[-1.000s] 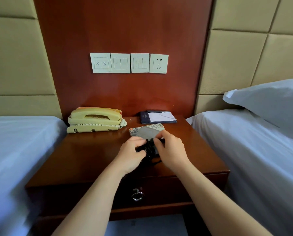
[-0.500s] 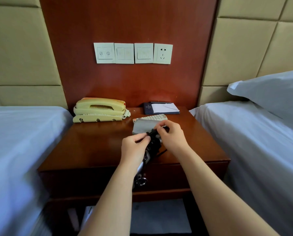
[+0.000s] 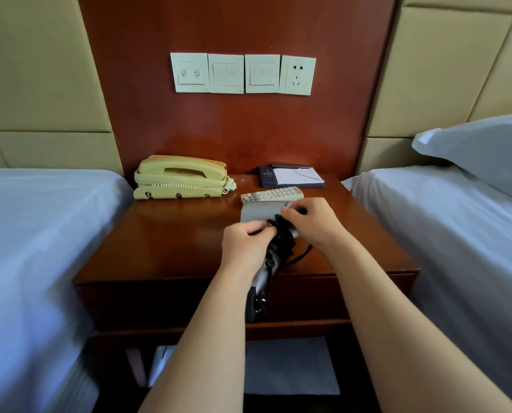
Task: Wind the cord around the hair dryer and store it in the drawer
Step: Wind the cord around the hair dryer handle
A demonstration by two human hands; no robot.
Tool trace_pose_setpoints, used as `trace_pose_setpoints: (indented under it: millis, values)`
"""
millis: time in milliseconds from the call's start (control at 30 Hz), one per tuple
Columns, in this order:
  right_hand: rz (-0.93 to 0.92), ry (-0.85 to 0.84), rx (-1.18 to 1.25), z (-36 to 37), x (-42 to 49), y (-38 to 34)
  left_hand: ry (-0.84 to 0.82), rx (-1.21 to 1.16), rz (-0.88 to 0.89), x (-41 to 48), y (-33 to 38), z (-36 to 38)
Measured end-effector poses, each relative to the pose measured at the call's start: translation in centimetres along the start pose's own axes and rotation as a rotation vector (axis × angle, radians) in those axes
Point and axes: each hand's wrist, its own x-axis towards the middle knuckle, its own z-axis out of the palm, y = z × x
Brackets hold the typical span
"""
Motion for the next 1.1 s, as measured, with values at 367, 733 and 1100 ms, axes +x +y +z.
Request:
trace_pose_setpoints:
  millis: [367,733,1100]
  values:
    - [-0.110,-0.156,0.076,-1.1,0.2,0.1,0.006,0.113,0.093,-0.5,-0.2,0.0]
    - [-0.087,-0.333,-0.002,-2.1,1.4,-0.3,0.045,-0.058,-0.040,-1.2,-0.6,0.5]
    - [-0.147,-0.411,-0.236,-2.0,2.3,-0.9,-0.023,-0.087,-0.072,-0.4,-0.1,0.3]
